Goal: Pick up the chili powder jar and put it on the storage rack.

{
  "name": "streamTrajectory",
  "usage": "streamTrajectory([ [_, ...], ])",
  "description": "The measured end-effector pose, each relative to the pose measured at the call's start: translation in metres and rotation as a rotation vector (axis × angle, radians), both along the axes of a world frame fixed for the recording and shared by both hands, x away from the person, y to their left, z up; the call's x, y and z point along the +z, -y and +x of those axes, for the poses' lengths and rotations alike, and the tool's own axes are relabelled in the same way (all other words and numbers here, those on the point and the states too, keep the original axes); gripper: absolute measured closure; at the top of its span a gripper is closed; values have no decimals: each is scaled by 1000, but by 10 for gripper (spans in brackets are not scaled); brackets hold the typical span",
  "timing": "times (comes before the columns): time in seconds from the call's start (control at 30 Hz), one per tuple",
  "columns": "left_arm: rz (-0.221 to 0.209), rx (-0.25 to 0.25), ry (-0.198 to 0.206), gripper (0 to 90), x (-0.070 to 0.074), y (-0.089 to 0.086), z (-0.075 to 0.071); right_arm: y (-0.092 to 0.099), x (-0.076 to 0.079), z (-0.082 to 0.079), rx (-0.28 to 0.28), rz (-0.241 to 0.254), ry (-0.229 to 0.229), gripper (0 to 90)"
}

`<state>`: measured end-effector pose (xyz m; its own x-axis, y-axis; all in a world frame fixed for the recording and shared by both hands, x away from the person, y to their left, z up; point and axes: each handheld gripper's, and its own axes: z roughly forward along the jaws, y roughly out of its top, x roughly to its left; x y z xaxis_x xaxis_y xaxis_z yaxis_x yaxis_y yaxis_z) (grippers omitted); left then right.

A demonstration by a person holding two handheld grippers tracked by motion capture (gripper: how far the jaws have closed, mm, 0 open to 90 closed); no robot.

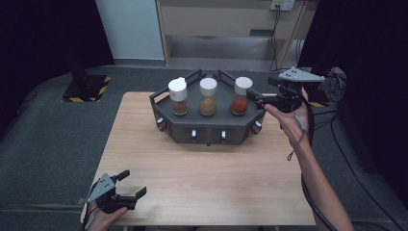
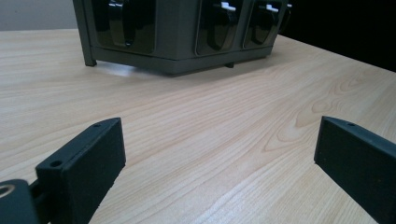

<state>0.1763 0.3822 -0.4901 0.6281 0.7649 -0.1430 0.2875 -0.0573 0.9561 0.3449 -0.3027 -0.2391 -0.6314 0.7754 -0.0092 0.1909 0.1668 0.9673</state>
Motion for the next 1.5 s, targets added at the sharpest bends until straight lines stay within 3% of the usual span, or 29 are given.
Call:
streamTrajectory([
  [0.23, 8, -5, -1, 6, 0, 0, 0, 10, -6, -21, 14, 10, 20, 45],
  [0.5, 10, -6, 1, 7, -1, 0, 0, 20, -25, -39, 23, 38, 8, 43],
  [0.93, -1, -1, 1, 7, -1, -2, -1, 24, -45, -71, 34, 14, 20, 41],
  [1.1, 3, -5, 2, 7, -1, -1, 0, 24, -50, -84, 32, -17, 23, 38],
  [1.5, -6, -4, 3, 7, -2, -2, -1, 40, -76, -112, 25, 0, 7, 36],
])
